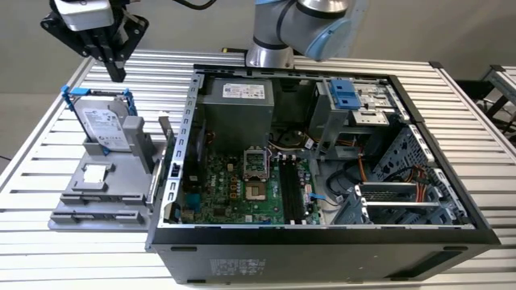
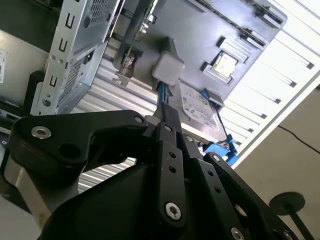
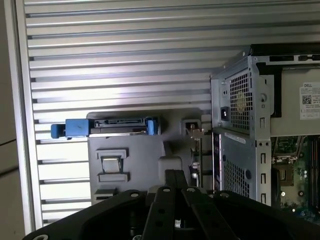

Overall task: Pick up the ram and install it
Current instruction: 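Reach for the ram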

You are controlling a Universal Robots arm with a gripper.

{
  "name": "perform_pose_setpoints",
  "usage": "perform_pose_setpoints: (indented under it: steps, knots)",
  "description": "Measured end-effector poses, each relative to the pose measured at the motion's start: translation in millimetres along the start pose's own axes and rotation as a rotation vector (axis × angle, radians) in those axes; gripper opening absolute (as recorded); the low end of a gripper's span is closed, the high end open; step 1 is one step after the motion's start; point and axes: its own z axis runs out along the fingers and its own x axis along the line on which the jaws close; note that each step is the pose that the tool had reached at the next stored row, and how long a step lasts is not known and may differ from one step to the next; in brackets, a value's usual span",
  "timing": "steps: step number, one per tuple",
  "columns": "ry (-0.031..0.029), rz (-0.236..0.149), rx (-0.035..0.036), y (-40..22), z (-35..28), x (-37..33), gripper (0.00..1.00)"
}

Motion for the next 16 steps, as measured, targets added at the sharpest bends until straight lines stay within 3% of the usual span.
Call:
perform_pose_setpoints:
  steps: [16]
  knots:
    - [0.0001,-0.001,0.0,-2.6,-0.9,38.5,0.0]
